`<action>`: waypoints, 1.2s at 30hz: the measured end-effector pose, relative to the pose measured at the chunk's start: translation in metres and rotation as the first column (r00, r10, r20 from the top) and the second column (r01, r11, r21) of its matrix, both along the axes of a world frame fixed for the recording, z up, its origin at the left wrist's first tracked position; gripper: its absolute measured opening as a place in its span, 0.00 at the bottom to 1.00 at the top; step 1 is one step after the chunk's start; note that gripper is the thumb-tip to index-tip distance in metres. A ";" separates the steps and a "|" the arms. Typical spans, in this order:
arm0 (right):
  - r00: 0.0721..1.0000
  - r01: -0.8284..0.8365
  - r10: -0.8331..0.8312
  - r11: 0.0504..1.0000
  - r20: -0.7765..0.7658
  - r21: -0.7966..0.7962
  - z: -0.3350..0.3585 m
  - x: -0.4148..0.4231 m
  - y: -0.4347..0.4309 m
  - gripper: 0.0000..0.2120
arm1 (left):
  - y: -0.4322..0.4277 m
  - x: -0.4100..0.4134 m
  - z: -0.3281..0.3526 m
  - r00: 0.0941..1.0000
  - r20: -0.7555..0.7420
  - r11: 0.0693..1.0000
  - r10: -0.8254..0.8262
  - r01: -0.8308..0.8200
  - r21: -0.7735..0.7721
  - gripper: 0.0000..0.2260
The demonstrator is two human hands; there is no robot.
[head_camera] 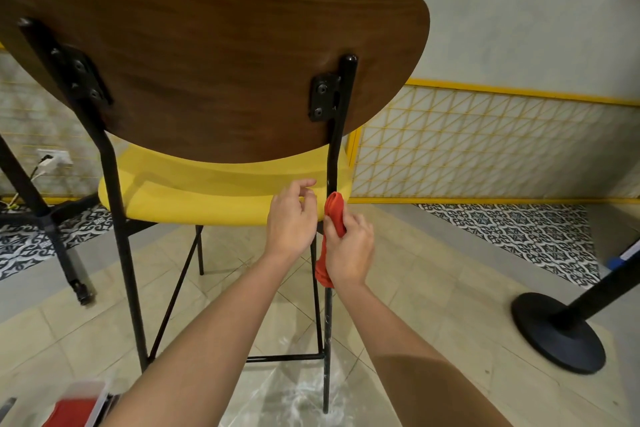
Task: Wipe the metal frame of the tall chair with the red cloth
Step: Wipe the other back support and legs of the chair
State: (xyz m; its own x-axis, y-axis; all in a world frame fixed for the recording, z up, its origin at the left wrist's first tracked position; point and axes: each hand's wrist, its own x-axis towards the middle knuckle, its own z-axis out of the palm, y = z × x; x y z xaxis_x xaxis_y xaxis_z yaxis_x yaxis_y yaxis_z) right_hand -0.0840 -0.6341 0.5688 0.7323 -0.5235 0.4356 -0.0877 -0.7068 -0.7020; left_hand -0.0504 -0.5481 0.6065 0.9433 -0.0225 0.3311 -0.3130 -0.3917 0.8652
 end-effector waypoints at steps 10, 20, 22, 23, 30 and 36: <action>0.997 -0.074 0.074 0.997 -0.020 -0.025 0.005 -0.009 -0.011 0.19 | 0.001 -0.007 -0.003 1.000 -0.006 0.999 -0.008 0.008 0.042 0.15; 0.862 -0.046 0.252 0.903 0.439 -0.428 0.080 0.007 -0.019 0.17 | 0.015 -0.007 0.015 0.998 0.046 0.996 0.045 -0.048 0.074 0.14; 0.868 -0.020 0.328 0.772 0.372 -0.635 0.083 0.012 -0.026 0.18 | 0.016 -0.008 0.016 0.998 0.046 0.996 0.050 -0.054 0.072 0.14; 0.878 0.003 0.349 0.682 0.329 -0.731 0.083 0.015 -0.030 0.19 | 0.016 -0.007 0.016 0.998 0.041 0.996 0.053 -0.055 0.069 0.14; 0.917 -0.066 0.394 0.311 0.065 -0.948 0.061 0.018 -0.051 0.20 | 0.015 -0.005 0.013 0.998 0.029 0.996 0.060 -0.062 0.069 0.14; 0.913 -0.236 0.391 0.268 -0.118 -0.934 0.027 0.008 -0.053 0.22 | 0.015 -0.005 0.000 0.999 0.007 0.997 0.046 -0.046 0.069 0.14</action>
